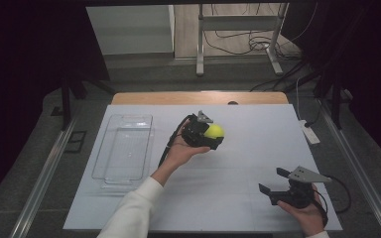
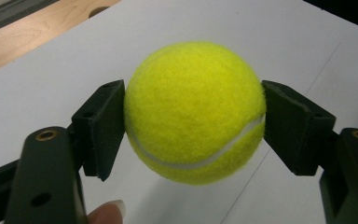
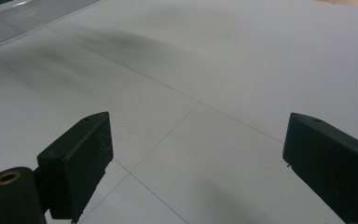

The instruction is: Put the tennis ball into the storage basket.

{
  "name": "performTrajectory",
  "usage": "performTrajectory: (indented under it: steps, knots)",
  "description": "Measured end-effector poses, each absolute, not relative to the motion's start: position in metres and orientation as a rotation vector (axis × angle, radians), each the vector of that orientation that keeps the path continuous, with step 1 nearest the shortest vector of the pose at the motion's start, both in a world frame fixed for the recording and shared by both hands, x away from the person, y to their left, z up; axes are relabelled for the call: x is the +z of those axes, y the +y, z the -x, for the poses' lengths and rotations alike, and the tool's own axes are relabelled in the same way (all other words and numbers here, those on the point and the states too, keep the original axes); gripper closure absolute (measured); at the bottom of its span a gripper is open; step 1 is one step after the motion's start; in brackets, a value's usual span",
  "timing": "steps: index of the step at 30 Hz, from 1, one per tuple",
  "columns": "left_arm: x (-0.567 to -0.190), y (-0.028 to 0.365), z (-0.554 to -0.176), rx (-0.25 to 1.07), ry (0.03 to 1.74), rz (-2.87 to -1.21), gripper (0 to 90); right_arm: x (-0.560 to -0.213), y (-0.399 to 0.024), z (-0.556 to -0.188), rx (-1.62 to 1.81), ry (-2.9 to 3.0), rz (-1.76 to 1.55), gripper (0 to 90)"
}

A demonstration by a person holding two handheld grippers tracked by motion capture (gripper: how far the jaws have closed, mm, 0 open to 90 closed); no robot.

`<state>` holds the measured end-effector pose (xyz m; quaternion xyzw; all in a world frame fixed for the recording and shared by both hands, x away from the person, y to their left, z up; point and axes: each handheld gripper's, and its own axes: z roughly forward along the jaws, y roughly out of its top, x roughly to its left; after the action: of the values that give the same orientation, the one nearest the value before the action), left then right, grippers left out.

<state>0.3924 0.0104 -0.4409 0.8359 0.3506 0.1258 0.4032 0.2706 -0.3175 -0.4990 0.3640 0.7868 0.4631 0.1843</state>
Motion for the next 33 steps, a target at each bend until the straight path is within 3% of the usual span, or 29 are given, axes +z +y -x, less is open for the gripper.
performTrajectory:
  steps: [33]
  knots:
    - [-0.433, 0.024, -0.381, 0.330, 0.874, -2.065, 27.4, -0.500, -0.318, -0.271, 1.297, 2.218, -1.031, 8.6]
